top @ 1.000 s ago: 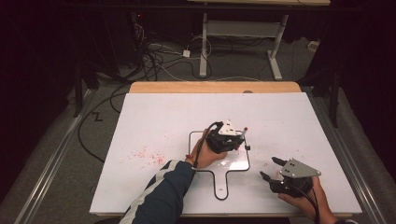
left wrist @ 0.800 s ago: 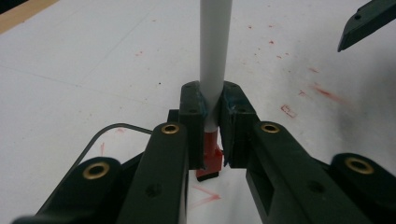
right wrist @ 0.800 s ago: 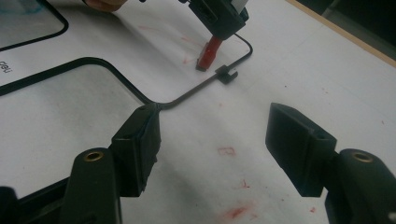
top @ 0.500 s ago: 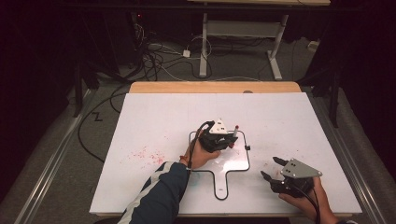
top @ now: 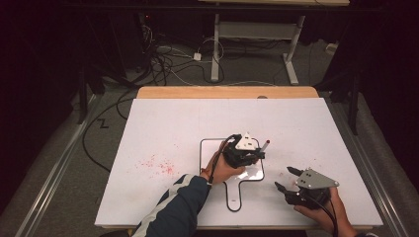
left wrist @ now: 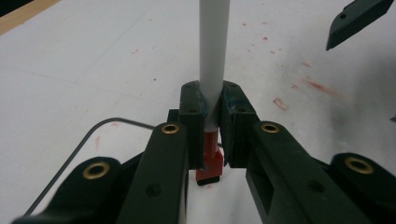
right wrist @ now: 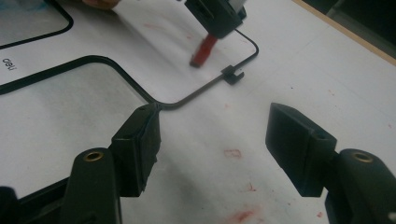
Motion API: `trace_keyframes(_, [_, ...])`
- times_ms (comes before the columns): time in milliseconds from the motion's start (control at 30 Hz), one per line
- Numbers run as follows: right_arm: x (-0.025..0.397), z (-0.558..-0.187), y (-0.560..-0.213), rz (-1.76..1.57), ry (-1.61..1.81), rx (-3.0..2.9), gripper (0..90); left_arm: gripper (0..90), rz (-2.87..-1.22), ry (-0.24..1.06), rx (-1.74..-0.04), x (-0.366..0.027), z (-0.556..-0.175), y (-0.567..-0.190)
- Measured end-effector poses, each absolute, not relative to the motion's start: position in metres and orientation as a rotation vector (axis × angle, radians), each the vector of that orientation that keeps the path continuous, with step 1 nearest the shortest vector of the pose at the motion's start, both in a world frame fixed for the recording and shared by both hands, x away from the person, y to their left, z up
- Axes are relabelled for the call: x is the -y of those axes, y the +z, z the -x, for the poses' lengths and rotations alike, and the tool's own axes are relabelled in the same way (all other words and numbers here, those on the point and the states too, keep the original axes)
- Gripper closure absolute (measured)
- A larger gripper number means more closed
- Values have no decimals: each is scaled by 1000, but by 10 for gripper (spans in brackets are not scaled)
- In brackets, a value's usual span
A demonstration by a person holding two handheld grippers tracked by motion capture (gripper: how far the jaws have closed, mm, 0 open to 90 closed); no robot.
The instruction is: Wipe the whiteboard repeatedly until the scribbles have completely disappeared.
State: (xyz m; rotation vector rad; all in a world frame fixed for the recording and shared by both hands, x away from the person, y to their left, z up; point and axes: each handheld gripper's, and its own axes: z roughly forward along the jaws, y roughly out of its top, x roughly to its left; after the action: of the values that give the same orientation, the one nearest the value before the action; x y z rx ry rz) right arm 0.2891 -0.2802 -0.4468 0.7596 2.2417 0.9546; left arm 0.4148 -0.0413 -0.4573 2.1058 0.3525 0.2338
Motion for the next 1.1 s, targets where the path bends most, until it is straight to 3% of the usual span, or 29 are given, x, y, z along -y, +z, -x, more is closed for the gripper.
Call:
trace_keyframes(200, [284,-289,-444,-767,955,-2218,364,791,-2071,202,-423,20,-424,-460])
trace_keyframes(500, [279,-290,-446,-753,951,-2240,364,791,-2118,189,-250,63,-401,-458])
trace_keyframes(1100, [280,-289,-446,-749,946,-2239,364,791,-2077,224,-426,20,-437,-461])
